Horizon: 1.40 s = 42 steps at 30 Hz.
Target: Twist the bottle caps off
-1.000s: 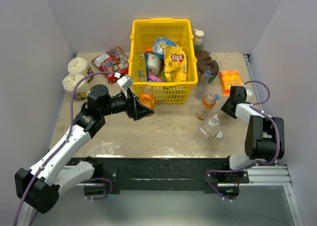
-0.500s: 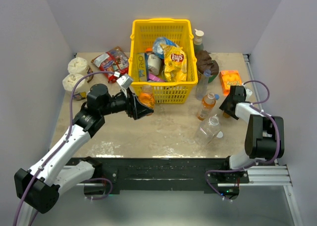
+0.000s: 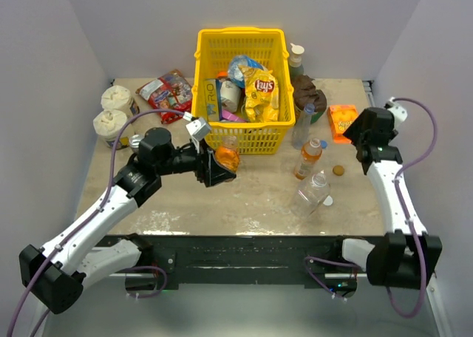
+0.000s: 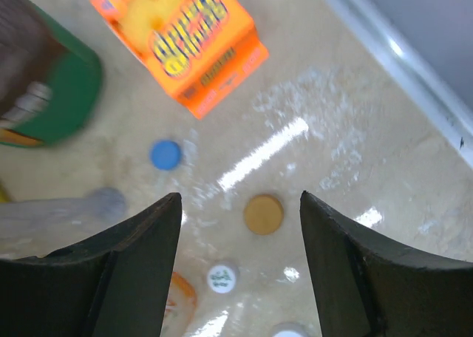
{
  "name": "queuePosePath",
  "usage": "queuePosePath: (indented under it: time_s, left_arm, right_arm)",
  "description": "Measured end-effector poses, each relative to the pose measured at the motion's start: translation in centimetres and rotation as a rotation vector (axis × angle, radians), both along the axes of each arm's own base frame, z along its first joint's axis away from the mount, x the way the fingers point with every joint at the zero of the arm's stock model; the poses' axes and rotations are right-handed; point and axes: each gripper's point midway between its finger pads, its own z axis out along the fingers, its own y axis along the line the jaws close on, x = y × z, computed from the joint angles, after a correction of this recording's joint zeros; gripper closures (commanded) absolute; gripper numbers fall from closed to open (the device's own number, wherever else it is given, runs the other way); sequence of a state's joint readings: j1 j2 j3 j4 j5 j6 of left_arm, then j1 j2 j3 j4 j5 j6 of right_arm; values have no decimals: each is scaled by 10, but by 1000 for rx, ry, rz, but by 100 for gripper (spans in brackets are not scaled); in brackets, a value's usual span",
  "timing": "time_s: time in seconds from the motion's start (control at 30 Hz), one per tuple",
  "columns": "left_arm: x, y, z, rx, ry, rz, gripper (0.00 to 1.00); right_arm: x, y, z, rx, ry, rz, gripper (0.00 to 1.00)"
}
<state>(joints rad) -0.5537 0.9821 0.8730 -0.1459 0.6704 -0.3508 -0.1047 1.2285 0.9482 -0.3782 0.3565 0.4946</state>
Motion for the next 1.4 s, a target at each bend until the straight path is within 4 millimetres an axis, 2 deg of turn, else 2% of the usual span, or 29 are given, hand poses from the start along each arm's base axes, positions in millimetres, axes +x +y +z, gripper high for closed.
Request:
queuePosePath:
  time_s: [0.13,0.23,0.3,0.33,0.4,0.43,0.5,0.57,0.67,0.73,0.93,1.03,1.13,1.17,1.23,1.27,1.33,1.37,1.4]
  left_arm:
    - [-8,-8,3,-11,-11,-26,59]
    - [-7,-9,3,-15,-12,-20,59]
    - [-7,-9,1,-16,-14,-18,59]
    - [-8,-9,-1,-19,-14,-19,58]
    - [-10,-8,-6,-25,-12,-20,58]
    - [-12,-7,-10,-26,-7,-21,58]
    - [-16,-6,-15,-27,0,-30,58]
    - [-18,-7,-14,-32,-2,-42,58]
    - [-20,-8,-11,-46,-15,-62,58]
    - [-21,-9,-10,-53,-20,-71,58]
    - [-23,-10,-9,-60,-23,-88,58]
    - [-24,-10,-8,-63,-26,-92,58]
    - [-24,-10,-8,-63,-26,-94,58]
    - [-24,-10,-8,-63,-26,-94,58]
    - [-24,-10,-8,-63,-26,-94,58]
    - [-24,-10,-8,-63,-27,-96,58]
    - [-24,-10,-8,-62,-28,-93,56]
    - [-24,-10,-8,-62,-29,-92,54]
    - [-23,-10,-8,-61,-30,-88,47]
  right_arm:
    - [0,10,86,11,-224,45,37]
    - [1,37,149,64,-388,178,36]
    - [4,68,183,115,-466,321,35]
    - [6,90,199,143,-492,413,34]
    - [8,149,226,210,-525,638,30]
    - [4,185,236,254,-527,771,27]
    - [-12,249,239,345,-498,1009,24]
    - [-37,301,232,436,-437,1214,23]
    - [-71,348,217,519,-325,1408,25]
    - [-86,367,211,532,-264,1491,26]
    - [-122,400,194,525,-140,1636,27]
    - [-134,409,183,525,-86,1673,28]
    - [-137,416,173,514,-47,1690,34]
    - [-136,418,171,511,-39,1691,45]
    - [-134,421,166,497,-21,1695,58]
    - [-133,422,165,491,-15,1691,70]
    - [-130,423,162,484,-2,1693,83]
    - [-130,423,162,481,-1,1695,95]
    - [-129,424,162,477,-2,1699,100]
